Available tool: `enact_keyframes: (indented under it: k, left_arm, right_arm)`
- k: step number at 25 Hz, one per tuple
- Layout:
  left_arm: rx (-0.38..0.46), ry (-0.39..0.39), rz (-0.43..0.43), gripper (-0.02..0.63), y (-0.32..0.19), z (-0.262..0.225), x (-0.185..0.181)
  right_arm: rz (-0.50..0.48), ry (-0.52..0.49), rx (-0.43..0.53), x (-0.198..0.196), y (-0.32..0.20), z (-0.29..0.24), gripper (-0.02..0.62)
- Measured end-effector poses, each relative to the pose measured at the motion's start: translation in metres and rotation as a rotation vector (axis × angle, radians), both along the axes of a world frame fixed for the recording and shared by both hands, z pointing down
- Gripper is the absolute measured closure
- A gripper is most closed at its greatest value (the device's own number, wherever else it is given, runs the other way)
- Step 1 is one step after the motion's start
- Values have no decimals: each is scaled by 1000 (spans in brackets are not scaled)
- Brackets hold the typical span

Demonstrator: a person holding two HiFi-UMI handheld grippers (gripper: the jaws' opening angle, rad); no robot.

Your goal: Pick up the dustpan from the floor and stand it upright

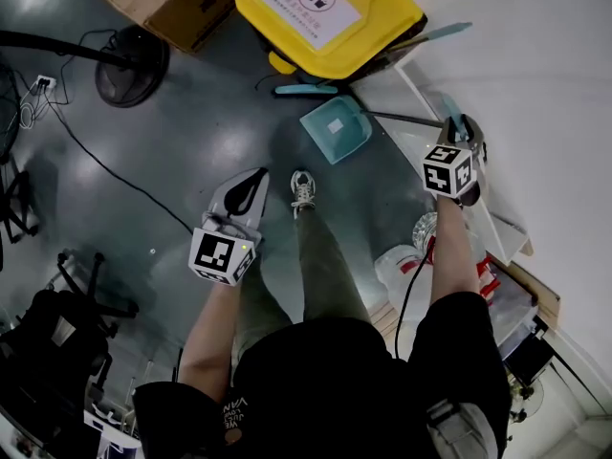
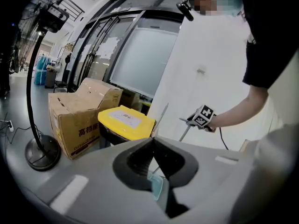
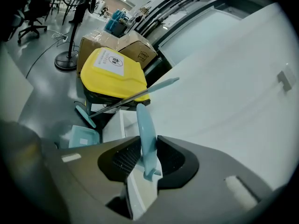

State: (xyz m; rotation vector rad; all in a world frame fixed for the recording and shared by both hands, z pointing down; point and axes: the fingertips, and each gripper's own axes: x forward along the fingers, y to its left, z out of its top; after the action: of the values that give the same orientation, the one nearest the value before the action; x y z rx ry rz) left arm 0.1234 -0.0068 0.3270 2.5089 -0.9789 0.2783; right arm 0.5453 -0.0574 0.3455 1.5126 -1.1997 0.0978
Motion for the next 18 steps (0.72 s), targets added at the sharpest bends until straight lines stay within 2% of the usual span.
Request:
enact_keyframes:
  k: [5,18]
  left_arm:
    - [0,4,27,552,1,0,13]
    - [5,1,44,552,13,-13,7]
  right_arm:
    - [19,-27,26,4,8,-1,494]
    - [-15,-96,38,-44,38,3,488]
